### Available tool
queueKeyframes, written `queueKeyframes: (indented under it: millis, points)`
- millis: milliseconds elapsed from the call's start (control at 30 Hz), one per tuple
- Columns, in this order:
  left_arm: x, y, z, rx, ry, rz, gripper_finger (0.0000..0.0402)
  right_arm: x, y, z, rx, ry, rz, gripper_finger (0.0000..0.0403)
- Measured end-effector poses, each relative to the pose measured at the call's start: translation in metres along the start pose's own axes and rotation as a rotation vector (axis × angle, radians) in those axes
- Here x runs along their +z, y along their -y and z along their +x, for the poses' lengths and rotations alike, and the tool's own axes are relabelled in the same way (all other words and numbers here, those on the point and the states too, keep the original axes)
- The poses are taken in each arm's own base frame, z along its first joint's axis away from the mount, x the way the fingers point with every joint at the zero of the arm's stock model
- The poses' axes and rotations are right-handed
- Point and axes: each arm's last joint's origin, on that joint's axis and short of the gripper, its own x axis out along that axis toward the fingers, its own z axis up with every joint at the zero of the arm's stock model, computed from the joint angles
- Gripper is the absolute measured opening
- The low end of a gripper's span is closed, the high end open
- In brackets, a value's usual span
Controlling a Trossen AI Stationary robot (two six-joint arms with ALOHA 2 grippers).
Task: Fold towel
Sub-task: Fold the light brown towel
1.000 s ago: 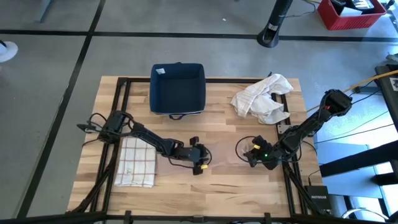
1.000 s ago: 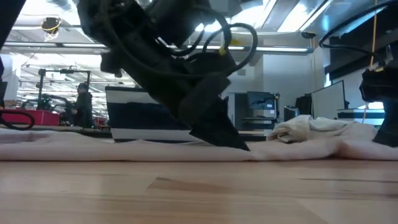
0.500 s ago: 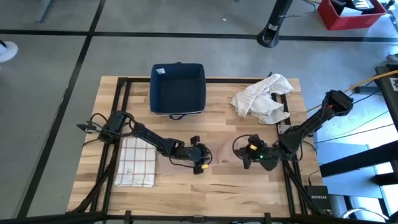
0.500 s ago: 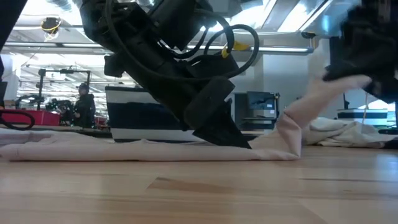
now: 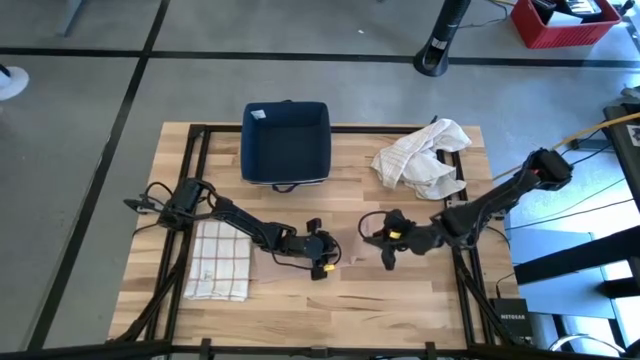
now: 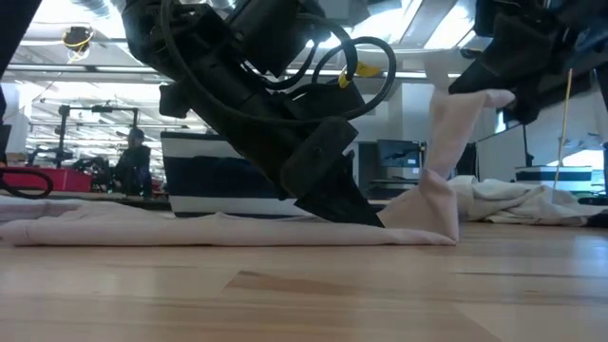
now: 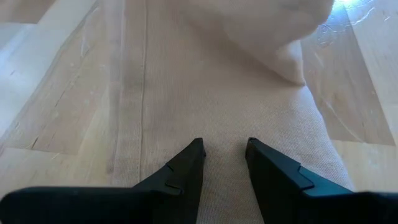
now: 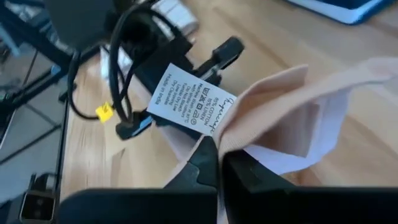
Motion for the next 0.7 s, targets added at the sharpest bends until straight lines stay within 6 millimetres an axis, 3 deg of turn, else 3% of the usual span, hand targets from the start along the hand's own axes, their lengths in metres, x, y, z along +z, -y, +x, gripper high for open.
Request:
queueKeyframes:
  millis: [200, 467, 600, 700]
  points:
    - [0.001, 0.000, 0.000, -0.005, 0.015, 0.000, 0.0117, 0.007, -0.008, 0.018, 0.147, 0.027, -0.075, 0.0003]
    - [0.004, 0.001, -0.001, -0.015, 0.034, 0.013, 0.0117, 0.002, -0.009, 0.044, 0.281, -0.027, -0.101, 0.0003]
    - [0.011, 0.002, -0.012, -0.028, 0.035, 0.027, 0.0117, 0.002, -0.008, 0.045, 0.274, -0.032, -0.102, 0.0003]
    - [0.024, 0.002, -0.033, -0.032, 0.028, 0.031, 0.0117, 0.002, -0.008, 0.045, 0.274, -0.032, -0.102, 0.0003]
